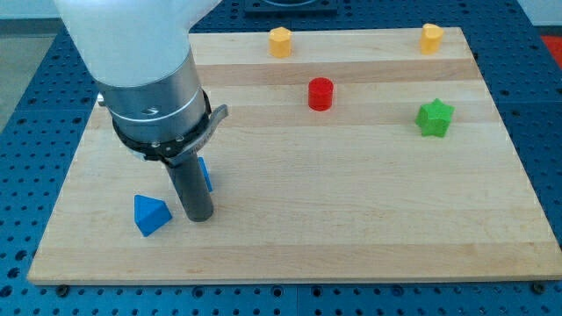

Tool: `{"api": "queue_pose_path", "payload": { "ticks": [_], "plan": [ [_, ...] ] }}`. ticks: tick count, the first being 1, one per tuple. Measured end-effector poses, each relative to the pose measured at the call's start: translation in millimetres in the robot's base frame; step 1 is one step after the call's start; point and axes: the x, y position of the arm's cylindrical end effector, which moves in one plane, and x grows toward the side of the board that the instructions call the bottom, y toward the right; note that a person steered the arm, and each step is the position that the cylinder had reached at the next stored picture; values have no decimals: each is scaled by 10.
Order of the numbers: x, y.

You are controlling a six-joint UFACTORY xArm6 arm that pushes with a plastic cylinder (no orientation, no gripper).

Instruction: Separate blue triangle from blue cube

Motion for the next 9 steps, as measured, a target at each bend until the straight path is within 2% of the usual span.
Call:
{"api": "queue_pose_path", "payload": {
  "ticks": [2, 3, 5, 6, 8, 9],
  "plan": [
    [161, -775],
    [168, -906],
    [-225, -577],
    [-218, -756],
    [62, -1141],
    [62, -1142]
  ]
}}
